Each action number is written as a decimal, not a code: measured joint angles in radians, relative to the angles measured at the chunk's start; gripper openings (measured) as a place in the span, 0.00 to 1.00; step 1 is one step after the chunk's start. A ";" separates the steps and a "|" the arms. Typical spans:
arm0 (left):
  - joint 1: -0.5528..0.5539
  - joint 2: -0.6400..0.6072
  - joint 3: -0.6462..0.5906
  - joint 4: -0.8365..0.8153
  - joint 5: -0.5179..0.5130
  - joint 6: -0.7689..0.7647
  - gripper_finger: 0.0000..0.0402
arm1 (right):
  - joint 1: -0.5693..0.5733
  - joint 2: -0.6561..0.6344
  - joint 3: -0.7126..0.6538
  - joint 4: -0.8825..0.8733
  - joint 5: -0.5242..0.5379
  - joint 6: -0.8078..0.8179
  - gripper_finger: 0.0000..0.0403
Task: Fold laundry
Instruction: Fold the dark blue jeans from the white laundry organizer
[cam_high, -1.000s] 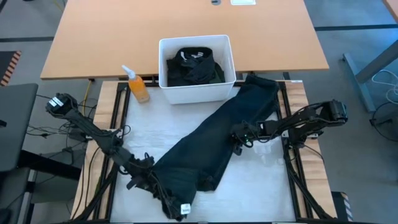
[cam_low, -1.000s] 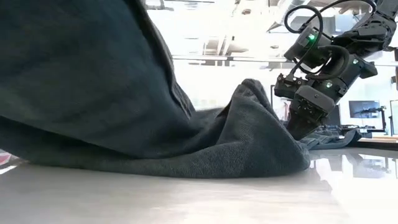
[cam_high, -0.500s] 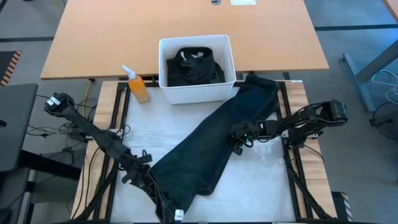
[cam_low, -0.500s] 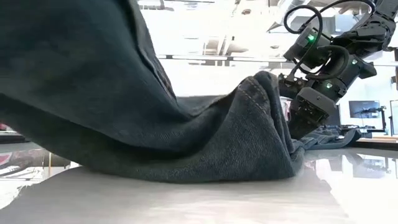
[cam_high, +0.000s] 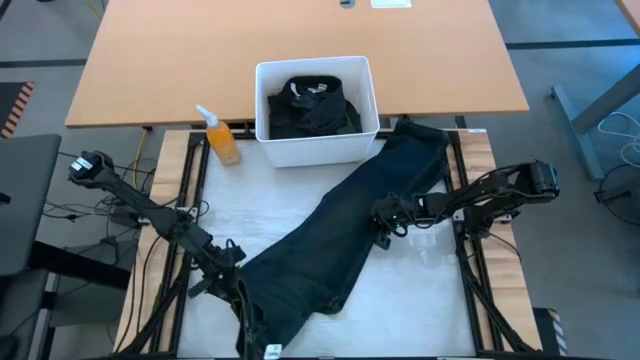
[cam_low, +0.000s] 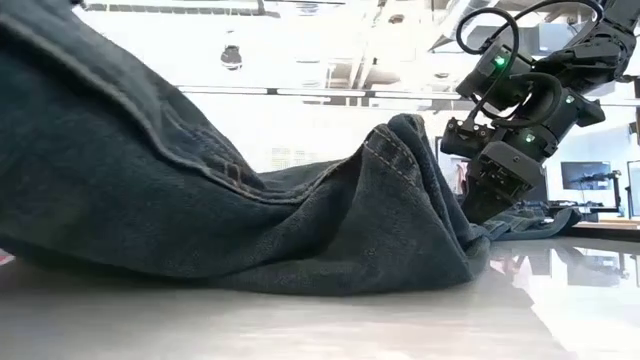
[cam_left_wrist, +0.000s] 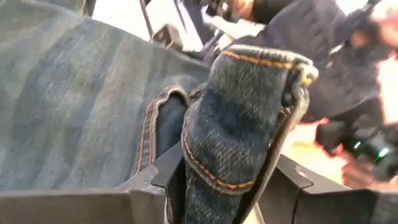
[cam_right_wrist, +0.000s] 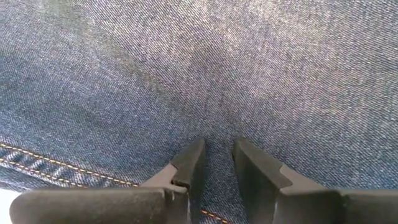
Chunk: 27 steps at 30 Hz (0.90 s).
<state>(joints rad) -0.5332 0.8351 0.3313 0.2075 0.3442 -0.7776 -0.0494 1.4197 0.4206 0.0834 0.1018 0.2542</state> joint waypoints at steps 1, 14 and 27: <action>0.000 -0.019 0.000 -0.048 0.010 0.011 0.34 | 0.000 0.000 0.000 0.000 0.000 0.003 0.29; 0.000 -0.217 0.000 -0.494 -0.115 -0.028 0.34 | 0.000 0.000 0.000 0.011 -0.001 0.036 0.29; 0.002 -0.137 0.000 -0.411 0.003 -0.041 0.54 | -0.036 0.000 0.000 0.014 -0.011 0.009 0.29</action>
<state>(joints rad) -0.5314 0.6983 0.3313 -0.2035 0.3467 -0.8188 -0.0853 1.4197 0.4206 0.0978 0.0906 0.2635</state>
